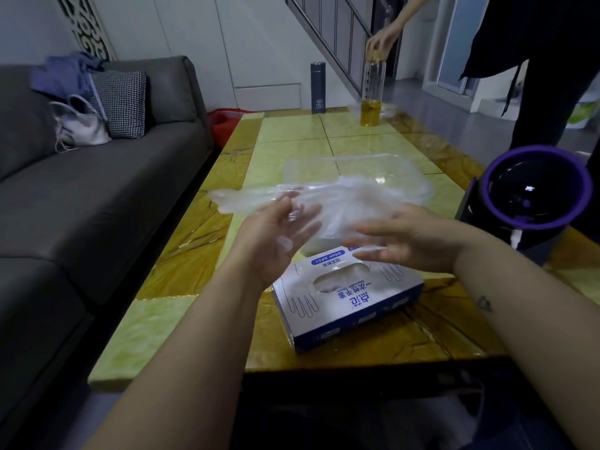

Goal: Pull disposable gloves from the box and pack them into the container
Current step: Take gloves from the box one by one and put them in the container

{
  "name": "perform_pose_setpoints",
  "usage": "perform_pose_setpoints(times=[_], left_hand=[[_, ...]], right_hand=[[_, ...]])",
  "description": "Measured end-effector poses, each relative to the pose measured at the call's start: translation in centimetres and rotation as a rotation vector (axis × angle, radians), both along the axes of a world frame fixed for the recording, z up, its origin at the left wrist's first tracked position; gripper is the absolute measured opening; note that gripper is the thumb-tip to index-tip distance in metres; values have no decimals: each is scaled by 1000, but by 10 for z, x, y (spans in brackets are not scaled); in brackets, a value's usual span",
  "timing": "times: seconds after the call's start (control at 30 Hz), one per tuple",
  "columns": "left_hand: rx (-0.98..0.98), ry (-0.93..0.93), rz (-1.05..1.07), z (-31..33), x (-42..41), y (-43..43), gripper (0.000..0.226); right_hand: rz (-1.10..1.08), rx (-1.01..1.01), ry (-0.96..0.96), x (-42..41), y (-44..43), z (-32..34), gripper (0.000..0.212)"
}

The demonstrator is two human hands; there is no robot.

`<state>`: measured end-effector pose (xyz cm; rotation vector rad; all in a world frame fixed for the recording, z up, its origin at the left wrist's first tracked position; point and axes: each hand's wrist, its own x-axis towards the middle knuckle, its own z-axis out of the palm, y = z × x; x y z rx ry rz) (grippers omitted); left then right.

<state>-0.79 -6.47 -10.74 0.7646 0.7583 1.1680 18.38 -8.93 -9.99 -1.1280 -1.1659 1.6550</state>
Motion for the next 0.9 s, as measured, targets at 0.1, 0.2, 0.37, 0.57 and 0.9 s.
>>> perform_pose_setpoints(times=[0.1,0.2,0.37,0.57,0.9], left_hand=[[3,-140,-57,5,-6,-2,24],[2,-193,-155,12,-13,-7,32],[37,-192,-273,15,-21,-8,47],[50,-293,-72,17,-13,1,54],[-2,-236,-56,35,10,48,43]], right_hand=[[55,-148,136,15,4,-3,96],[140,-137,215,18,6,-3,119],[4,61,314,1,7,3,101],[-357,196,412,-4,15,11,72],[-279,383,-236,12,57,46,56]])
